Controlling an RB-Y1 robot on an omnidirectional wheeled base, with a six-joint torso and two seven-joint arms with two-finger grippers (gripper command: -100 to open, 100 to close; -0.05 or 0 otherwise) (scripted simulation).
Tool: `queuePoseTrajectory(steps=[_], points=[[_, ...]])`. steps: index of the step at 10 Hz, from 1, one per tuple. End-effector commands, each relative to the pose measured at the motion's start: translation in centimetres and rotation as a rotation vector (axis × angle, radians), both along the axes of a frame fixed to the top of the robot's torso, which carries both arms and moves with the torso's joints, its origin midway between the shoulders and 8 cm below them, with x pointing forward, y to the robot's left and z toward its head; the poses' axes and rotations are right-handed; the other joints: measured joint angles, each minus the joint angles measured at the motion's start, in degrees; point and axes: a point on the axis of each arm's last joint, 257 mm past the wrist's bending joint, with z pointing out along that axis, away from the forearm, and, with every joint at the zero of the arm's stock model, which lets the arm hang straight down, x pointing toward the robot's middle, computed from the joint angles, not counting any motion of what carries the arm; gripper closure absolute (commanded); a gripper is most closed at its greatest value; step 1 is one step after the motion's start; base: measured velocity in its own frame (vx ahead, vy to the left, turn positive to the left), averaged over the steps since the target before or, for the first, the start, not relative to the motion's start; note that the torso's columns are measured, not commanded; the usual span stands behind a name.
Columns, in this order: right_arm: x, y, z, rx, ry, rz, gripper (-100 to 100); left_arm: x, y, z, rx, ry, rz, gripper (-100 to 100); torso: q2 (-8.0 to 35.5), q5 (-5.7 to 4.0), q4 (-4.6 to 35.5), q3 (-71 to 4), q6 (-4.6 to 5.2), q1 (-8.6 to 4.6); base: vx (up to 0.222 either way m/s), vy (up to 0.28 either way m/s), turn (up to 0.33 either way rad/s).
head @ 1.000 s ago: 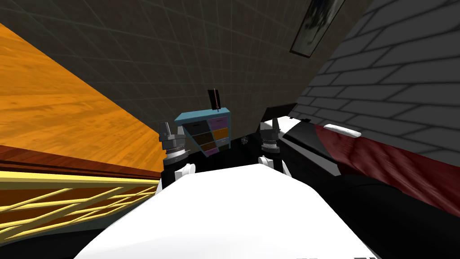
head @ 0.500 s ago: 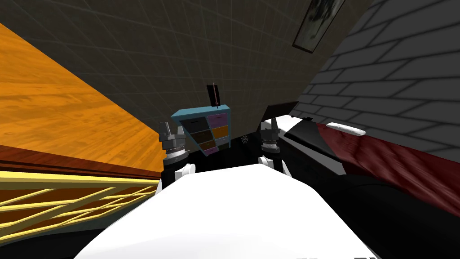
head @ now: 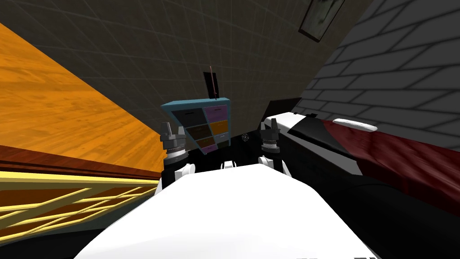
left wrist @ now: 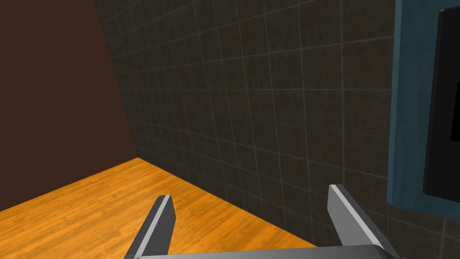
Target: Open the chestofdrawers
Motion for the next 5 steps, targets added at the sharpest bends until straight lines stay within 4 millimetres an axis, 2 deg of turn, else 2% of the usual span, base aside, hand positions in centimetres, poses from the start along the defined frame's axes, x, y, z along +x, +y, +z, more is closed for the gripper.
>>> queuePoseTrajectory(steps=[1, 5], points=[[0.0, 0.0, 0.0, 0.0, 0.0, 0.0, 0, 0.7, -0.6, -1.1, 0.05, 0.029, -0.029, -100, 0.5, -0.01, 0.55, -1.14, 0.0, -0.02, 0.04, -0.019, -0.003], [0.0, 0.0, 0.0, 0.0, 0.0, 0.0, 0, 2.5, -0.8, -4.1, 0.094, 0.09, -0.053, -100, 0.73, -0.01, 0.79, -1.44, 0.0, -0.01, 0.059, -0.029, -0.005]])
